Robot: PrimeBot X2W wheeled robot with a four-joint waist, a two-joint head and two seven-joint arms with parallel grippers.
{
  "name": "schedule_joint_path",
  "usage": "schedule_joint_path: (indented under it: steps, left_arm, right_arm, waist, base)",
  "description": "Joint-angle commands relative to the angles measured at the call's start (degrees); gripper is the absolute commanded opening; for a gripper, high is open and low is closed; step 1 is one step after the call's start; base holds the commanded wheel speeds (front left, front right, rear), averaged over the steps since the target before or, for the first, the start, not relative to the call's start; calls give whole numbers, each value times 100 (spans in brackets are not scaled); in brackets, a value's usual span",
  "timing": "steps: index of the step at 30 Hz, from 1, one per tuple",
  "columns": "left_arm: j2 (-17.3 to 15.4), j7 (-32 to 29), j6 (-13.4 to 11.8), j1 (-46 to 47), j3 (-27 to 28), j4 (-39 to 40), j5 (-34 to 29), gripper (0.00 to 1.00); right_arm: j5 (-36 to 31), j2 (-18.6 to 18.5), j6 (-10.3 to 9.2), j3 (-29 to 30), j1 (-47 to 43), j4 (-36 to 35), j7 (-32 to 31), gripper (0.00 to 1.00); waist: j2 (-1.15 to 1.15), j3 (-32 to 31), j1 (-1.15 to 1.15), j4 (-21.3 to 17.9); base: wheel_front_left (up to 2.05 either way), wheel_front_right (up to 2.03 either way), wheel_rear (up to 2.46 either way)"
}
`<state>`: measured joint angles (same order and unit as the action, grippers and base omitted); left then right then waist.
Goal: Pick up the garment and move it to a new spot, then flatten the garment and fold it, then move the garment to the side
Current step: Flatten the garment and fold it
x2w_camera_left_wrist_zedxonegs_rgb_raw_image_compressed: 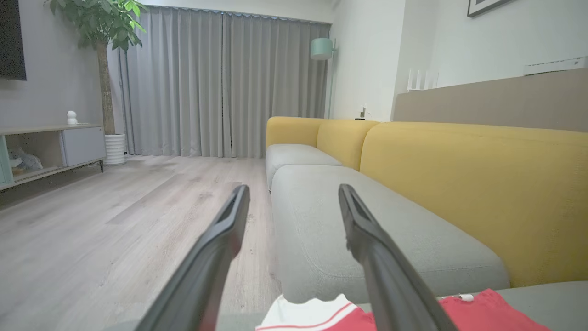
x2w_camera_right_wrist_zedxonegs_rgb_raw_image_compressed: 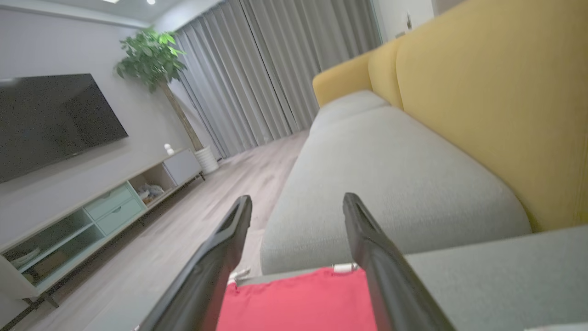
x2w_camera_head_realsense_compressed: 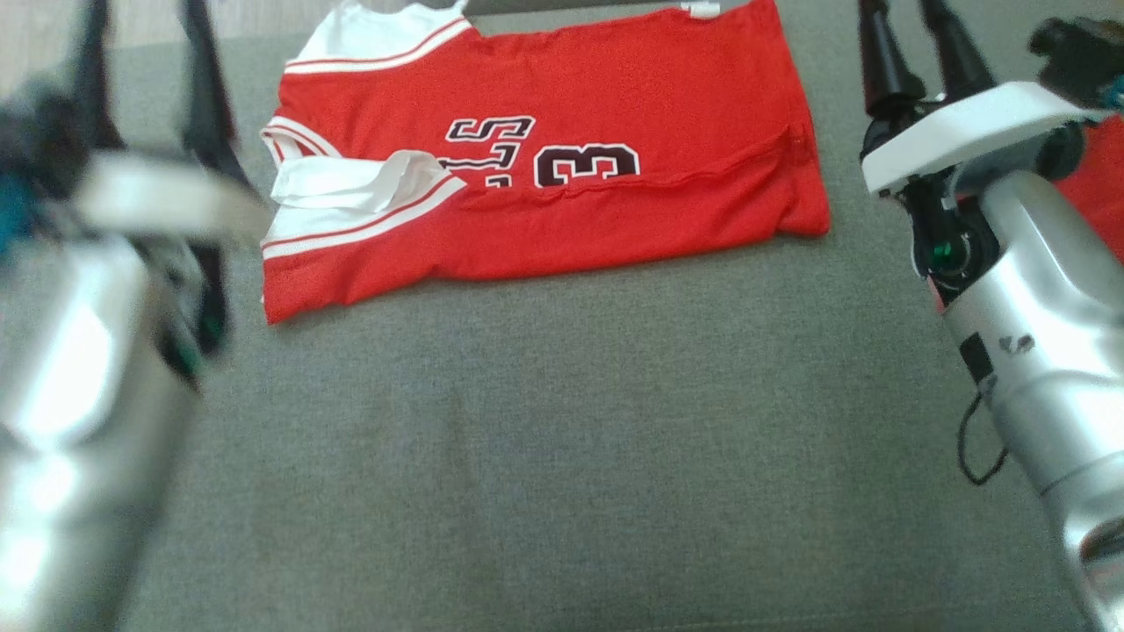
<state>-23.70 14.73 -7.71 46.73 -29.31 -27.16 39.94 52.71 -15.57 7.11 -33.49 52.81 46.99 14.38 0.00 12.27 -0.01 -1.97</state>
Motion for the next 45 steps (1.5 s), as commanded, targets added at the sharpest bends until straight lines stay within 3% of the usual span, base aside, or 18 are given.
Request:
schedule_joint_path:
  steps: [1,5,8,11,17,25,34,44,45]
  left_arm:
    - [-65,25,-122,-378,397,458,-225,100]
    - [375,26,-308,-1553,993,1304,-667,100]
    - [671,26,-278,-2257,1275,1575,-1042,100]
    - [970,26,-141,-2765,1467,1665,-1305,100]
    - [1287,27,234,-3116,1784,1518,-1634,100]
    - [1178,7,521,-2662,1940,718,-1905,100]
    - [847,-776,327,-1848,1940,-876,-2025,100]
    - [736,-1160,454,-1498,1802,-1808,-2024,100]
    - [748,-1239,513,-1490,1759,-1878,-2017,89]
  right_arm:
    - [-525,193,37,469,-295,-439,59,100]
    - [-2042,880,37,1780,-1513,-1462,61,100]
    - [-2767,1192,37,2286,-2416,-2090,61,100]
    - [-2980,1261,37,2377,-3056,-2442,61,100]
    - [-2765,1268,37,2159,-3547,-2851,62,100]
    - [-2882,1269,37,2188,-3481,-3138,62,100]
    - [-2845,1269,37,2074,-3425,-3242,62,100]
    - [-2784,1269,37,2023,-3413,-3270,62,100]
    - [-2780,1269,37,2032,-3412,-3268,62,100]
  waist:
    - [0,-52,1,19]
    - [0,-139,1,47]
    - [0,-207,1,87]
    - [0,-247,1,108]
    - [0,-178,1,83]
    - [0,249,1,-87]
    - [0,666,1,-304]
    - [0,762,1,-380]
    - [0,756,1,-379]
  base:
    - [0,0,0]
    - [0,0,0]
    - [0,0,0]
    - [0,0,0]
    - [0,0,0]
    - [0,0,0]
    - [0,0,0]
    - [0,0,0]
    - [0,0,0]
